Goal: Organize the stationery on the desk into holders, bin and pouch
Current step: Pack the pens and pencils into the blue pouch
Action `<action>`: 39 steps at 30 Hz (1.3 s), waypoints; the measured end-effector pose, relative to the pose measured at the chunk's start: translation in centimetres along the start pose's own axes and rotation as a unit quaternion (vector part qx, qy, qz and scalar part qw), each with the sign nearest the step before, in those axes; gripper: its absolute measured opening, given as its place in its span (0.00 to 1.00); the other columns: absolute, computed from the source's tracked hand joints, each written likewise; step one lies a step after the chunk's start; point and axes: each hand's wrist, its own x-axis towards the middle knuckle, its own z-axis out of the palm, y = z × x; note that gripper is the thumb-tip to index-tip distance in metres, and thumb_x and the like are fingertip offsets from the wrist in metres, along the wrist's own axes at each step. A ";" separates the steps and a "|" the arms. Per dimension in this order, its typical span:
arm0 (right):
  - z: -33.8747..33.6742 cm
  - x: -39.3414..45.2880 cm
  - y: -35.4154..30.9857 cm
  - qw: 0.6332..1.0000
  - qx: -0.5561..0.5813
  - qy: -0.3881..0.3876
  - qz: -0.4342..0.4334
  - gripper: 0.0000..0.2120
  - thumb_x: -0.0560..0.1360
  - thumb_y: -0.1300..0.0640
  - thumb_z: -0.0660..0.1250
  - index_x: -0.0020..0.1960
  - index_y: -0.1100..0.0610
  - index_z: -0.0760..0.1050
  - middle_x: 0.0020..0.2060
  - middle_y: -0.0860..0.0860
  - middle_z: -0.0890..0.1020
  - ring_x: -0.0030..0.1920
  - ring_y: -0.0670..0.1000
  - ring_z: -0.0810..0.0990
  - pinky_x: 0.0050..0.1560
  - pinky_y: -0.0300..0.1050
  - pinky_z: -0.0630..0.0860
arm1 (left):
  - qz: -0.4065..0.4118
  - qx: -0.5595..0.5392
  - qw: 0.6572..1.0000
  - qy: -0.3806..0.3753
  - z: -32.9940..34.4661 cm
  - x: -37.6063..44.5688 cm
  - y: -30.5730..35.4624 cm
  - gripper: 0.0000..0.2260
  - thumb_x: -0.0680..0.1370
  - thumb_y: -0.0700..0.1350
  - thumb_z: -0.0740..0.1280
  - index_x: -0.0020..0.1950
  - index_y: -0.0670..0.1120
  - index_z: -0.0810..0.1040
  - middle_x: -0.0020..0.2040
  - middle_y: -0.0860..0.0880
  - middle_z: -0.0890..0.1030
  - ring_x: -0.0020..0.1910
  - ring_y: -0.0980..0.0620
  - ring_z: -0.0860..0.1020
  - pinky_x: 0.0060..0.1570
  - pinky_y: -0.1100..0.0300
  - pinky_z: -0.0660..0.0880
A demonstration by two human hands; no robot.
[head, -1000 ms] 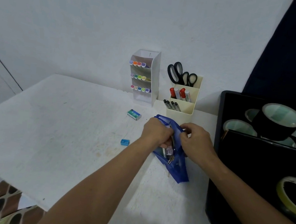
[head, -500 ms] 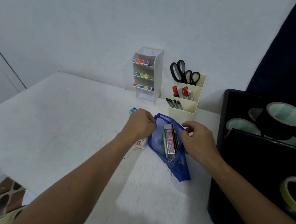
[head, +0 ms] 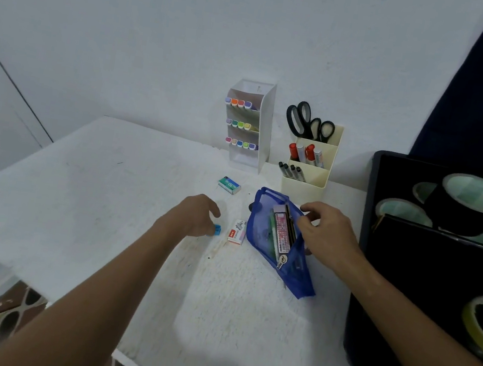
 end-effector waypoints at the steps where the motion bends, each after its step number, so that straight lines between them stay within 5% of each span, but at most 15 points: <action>1: 0.0 0.0 0.0 1.000 0.000 0.000 0.001 0.17 0.79 0.54 0.63 0.66 0.57 0.72 0.57 0.55 0.79 0.52 0.56 0.81 0.48 0.54 0.82 | 0.002 0.005 1.000 0.000 0.3 0.0 -0.1 0.18 0.74 0.43 0.72 0.64 0.48 0.77 0.65 0.47 0.73 0.61 0.47 0.73 0.60 0.58 0.72; 14: 0.0 0.2 0.2 1.000 0.004 0.002 0.002 0.16 0.79 0.55 0.62 0.65 0.58 0.72 0.53 0.56 0.79 0.47 0.54 0.81 0.44 0.50 0.83 | 0.017 -0.088 0.991 0.097 0.0 0.4 2.8 0.13 0.74 0.49 0.71 0.57 0.48 0.81 0.58 0.49 0.79 0.52 0.50 0.78 0.56 0.57 0.77; 19: 0.0 0.4 0.3 1.000 0.004 0.002 -0.002 0.15 0.79 0.56 0.62 0.65 0.57 0.73 0.47 0.53 0.79 0.43 0.51 0.80 0.38 0.44 0.81 | 0.071 -0.179 0.979 0.070 0.3 0.0 6.5 0.12 0.72 0.46 0.72 0.55 0.46 0.81 0.45 0.48 0.82 0.35 0.54 0.79 0.36 0.62 0.78; 22: 0.1 0.3 0.4 1.000 0.005 -0.003 -0.008 0.15 0.79 0.56 0.62 0.64 0.57 0.72 0.44 0.51 0.77 0.40 0.50 0.80 0.32 0.38 0.77 | 0.051 -0.210 0.973 0.080 1.7 0.0 8.5 0.11 0.70 0.43 0.73 0.51 0.43 0.83 0.45 0.46 0.83 0.38 0.51 0.79 0.37 0.60 0.77; 26: -0.1 0.3 0.3 1.000 0.015 -0.004 -0.013 0.14 0.79 0.57 0.62 0.64 0.58 0.73 0.42 0.51 0.77 0.41 0.51 0.81 0.37 0.43 0.80 | 0.005 -0.259 0.958 0.124 3.2 0.2 10.6 0.09 0.72 0.45 0.72 0.50 0.44 0.84 0.47 0.46 0.84 0.43 0.50 0.80 0.43 0.60 0.76; 31: -0.1 0.3 0.3 1.000 0.011 -0.007 -0.023 0.15 0.79 0.58 0.61 0.65 0.58 0.73 0.45 0.51 0.78 0.43 0.52 0.81 0.42 0.46 0.81 | 0.001 -0.335 0.931 0.143 4.2 0.3 11.5 0.18 0.74 0.38 0.66 0.65 0.43 0.75 0.59 0.47 0.81 0.58 0.48 0.79 0.56 0.59 0.73; 39: 0.1 0.8 0.9 1.000 -0.004 0.017 -0.015 0.15 0.79 0.57 0.61 0.64 0.58 0.73 0.50 0.54 0.79 0.44 0.51 0.80 0.39 0.41 0.79 | -0.004 -0.302 0.924 0.234 3.4 0.5 9.4 0.11 0.76 0.38 0.64 0.57 0.42 0.80 0.54 0.45 0.82 0.51 0.52 0.79 0.46 0.67 0.69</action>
